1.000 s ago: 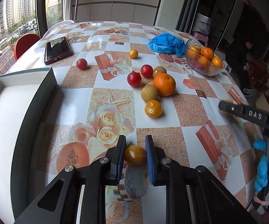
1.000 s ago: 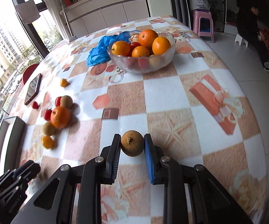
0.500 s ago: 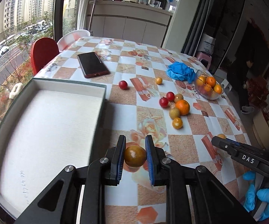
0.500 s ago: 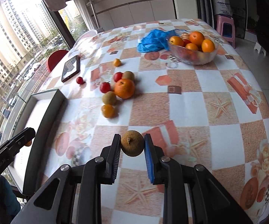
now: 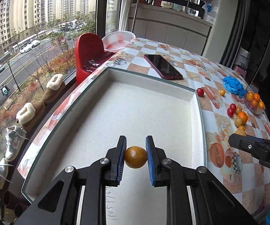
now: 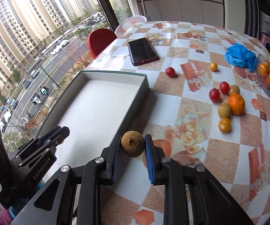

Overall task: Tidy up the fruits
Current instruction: 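Carry both fruits over the white tray and open both tools to drop them, then lift both open tools out of the white tray back over the table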

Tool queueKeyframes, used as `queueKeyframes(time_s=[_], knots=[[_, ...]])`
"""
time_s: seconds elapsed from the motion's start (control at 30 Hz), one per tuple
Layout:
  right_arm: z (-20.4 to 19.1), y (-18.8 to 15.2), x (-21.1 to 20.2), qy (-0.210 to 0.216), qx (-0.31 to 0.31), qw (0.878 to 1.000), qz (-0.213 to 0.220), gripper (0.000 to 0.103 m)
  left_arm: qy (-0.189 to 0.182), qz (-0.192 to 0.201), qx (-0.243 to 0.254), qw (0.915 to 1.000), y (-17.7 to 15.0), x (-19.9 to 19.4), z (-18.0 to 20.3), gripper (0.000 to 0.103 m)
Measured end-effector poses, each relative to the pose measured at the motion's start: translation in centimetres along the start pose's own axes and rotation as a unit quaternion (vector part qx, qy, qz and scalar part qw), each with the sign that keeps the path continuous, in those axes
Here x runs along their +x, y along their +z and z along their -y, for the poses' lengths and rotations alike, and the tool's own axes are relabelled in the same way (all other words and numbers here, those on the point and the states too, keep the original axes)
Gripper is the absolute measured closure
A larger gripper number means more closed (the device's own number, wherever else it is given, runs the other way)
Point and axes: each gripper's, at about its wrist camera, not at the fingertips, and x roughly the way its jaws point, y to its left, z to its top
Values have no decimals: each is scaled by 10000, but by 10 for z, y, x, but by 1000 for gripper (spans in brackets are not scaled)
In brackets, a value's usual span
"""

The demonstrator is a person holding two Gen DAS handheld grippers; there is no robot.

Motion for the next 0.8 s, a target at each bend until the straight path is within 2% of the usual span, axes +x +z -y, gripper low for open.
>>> queueKeyframes(time_s=[0.27,0.4,0.43,0.47,0.5,0.53,0.57,0.6,0.67,0.8], knots=[[-41,11,33,20,-304,9993,-224,76,82,-92,-281,9995,-8,19,-24,80],[-47,13,45,56,-368,9983,-450,74,96,-16,-165,9998,-6,21,-20,80],[-47,13,45,10,-373,9983,-440,62,155,21,-87,9998,-5,20,-18,80],[-47,14,43,-51,-358,9986,-376,37,199,31,-19,9998,-4,21,-17,80],[-45,15,37,-85,-331,9991,-258,25,210,38,16,9998,-4,21,-16,74],[-43,16,30,-105,-303,9994,-105,14,212,31,29,9998,-4,21,-16,63],[-41,18,23,-152,-284,9995,16,13,220,70,14,9997,-4,18,-16,39],[-37,20,17,-231,-257,9993,107,13,228,244,-16,9994,-3,11,-17,24],[-23,23,4,-401,-136,9987,285,9,324,628,-19,9975,-2,-2,-15,18],[26,18,-15,-741,381,9955,452,7,309,486,244,9980,4,-8,1,18]])
